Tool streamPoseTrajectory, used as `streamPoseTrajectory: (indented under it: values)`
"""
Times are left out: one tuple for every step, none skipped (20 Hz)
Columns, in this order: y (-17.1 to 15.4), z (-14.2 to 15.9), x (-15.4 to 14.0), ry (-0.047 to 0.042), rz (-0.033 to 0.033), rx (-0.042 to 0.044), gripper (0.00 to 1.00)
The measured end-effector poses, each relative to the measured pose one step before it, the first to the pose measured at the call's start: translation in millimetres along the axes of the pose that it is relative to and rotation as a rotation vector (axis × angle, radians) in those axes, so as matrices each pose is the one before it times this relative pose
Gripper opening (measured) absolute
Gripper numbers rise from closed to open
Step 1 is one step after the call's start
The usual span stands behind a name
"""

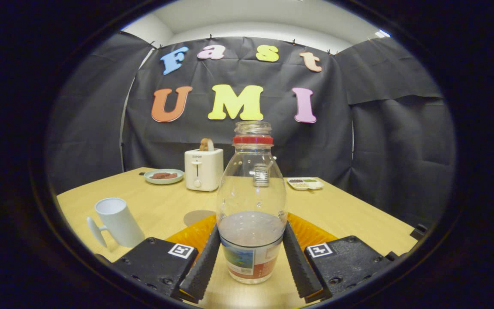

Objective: Take the bottle from table, then pour the juice into the cup, finally place the bottle on the coaster

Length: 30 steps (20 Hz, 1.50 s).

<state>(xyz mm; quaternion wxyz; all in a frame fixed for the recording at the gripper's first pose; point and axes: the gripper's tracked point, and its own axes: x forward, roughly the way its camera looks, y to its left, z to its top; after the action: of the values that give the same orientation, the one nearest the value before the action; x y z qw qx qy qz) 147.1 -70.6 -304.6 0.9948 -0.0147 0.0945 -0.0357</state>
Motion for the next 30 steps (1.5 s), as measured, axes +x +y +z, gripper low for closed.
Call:
streamPoseTrajectory:
  values:
    - [-1.43,5.19,-2.95,-0.00106,-0.01451,-0.01946,0.81]
    - [-2.80,4.15,-3.69,-0.00142,-0.01605,-0.02708,0.81]
    - [-2.09,7.92,-4.46,-0.01167,-0.00827,-0.02503,0.81]
    - [-2.44,6.68,-5.79,-0.01011,-0.00799,-0.02785,0.81]
    - [-5.41,7.09,-4.65,-0.01200,-0.01665,-0.02995,0.81]
    - [-2.90,1.58,-3.07,0.00617,-0.01100,-0.02870,0.81]
    - [-2.22,-0.15,-3.37,0.01037,-0.00681,-0.02013,0.81]
    - [-0.78,-0.79,-2.96,0.01165,-0.00538,-0.01793,0.81]
    - [0.37,0.54,-1.14,0.00899,-0.00426,-0.01930,0.81]
    - [1.39,1.09,-1.21,0.00326,-0.00006,-0.02521,0.81]
    - [3.35,2.74,-1.63,-0.00334,0.00849,-0.03063,0.81]
    - [3.09,1.33,-1.61,-0.00483,0.00458,-0.03277,0.81]
    - [2.91,1.15,-0.68,-0.00435,0.00057,-0.03061,0.81]
    - [3.12,-0.76,1.07,0.00586,0.00007,-0.03323,0.81]
    - [2.43,-0.18,0.33,0.01231,-0.00257,-0.03944,0.81]
    - [2.41,1.73,0.52,0.00587,-0.00228,-0.02787,0.81]
    - [3.96,5.02,-1.37,-0.00487,0.00557,-0.01767,0.81]
    - [0.97,3.84,-1.37,-0.00627,-0.00547,-0.03836,0.81]
    - [1.57,3.55,-1.24,-0.00597,-0.00679,-0.03651,0.81]
    - [4.35,2.44,-1.01,0.00060,0.00098,-0.03400,0.81]
    - [2.73,3.29,-0.71,0.00094,0.00065,-0.03616,0.81]
    - [0.87,3.12,-0.57,0.00178,-0.00595,-0.03899,0.81]
    - [1.58,5.32,-1.00,-0.00593,-0.00366,-0.03782,0.81]
    - [3.52,4.26,-1.07,-0.00452,0.00226,-0.03992,0.81]
    - [4.31,3.34,0.94,0.00046,0.00894,-0.03620,0.81]
    - [4.43,1.30,-0.55,0.00370,0.01504,-0.02834,0.81]
    - [3.44,1.79,1.06,0.00746,0.01337,-0.02501,0.81]
    - [1.79,1.68,1.05,0.00348,0.00786,-0.02606,0.81]
    - [2.27,3.85,0.60,-0.00834,-0.00073,-0.03651,0.81]
    - [4.63,4.42,0.58,-0.00281,0.00337,-0.04417,0.81]
